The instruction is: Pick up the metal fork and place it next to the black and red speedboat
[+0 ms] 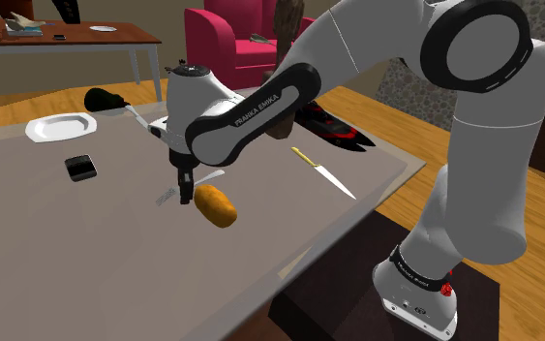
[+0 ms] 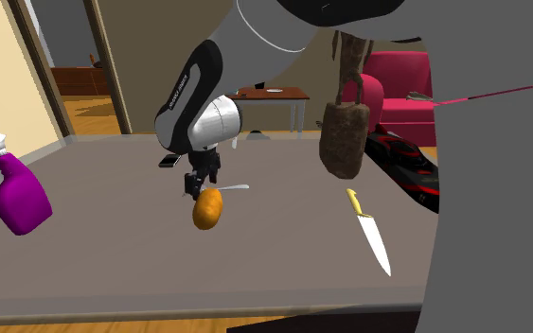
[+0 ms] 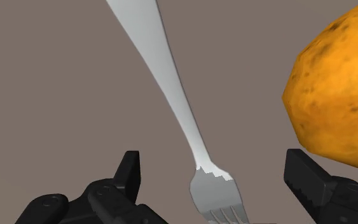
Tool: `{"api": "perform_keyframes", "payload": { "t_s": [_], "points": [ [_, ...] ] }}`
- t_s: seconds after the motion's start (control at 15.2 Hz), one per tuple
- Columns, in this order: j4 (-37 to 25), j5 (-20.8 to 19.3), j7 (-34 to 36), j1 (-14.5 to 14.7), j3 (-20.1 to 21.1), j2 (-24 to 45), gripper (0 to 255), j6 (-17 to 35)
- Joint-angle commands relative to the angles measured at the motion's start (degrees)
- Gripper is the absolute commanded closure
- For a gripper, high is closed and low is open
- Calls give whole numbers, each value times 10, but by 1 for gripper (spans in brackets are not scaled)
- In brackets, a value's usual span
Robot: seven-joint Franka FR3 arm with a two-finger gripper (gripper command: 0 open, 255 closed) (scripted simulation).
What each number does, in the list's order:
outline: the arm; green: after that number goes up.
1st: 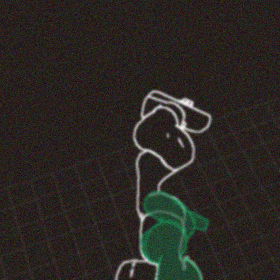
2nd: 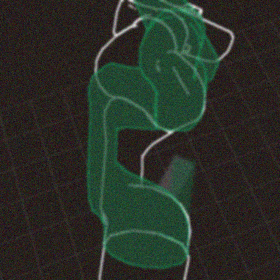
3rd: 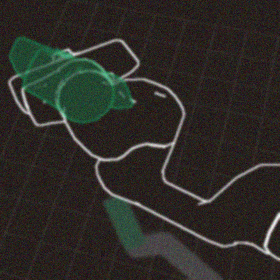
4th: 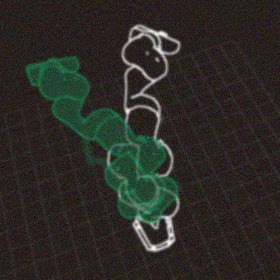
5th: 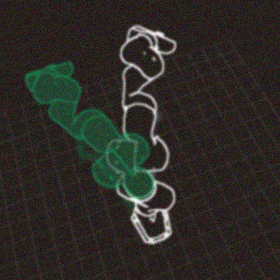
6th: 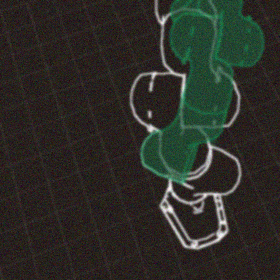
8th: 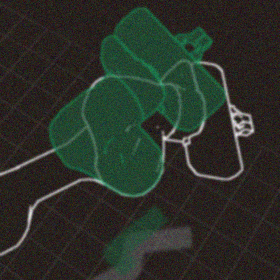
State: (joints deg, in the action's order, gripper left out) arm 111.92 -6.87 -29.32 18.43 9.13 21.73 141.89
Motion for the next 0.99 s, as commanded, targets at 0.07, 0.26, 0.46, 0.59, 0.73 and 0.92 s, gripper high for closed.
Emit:
{"api": "perform_keyframes", "payload": {
  "t_s": [0.07,0.26,0.46,0.59,0.73,0.92],
  "points": [
    [0,0,0,0,0,0,0,0],
    [0,0,0,0,0,0,255,0],
    [-1,0,0,0,0,1,255,0],
    [-1,0,0,0,0,1,255,0],
    [0,0,0,0,0,0,255,0],
    [-4,4,-3,-2,2,-14,255,-18]
  ]
}}
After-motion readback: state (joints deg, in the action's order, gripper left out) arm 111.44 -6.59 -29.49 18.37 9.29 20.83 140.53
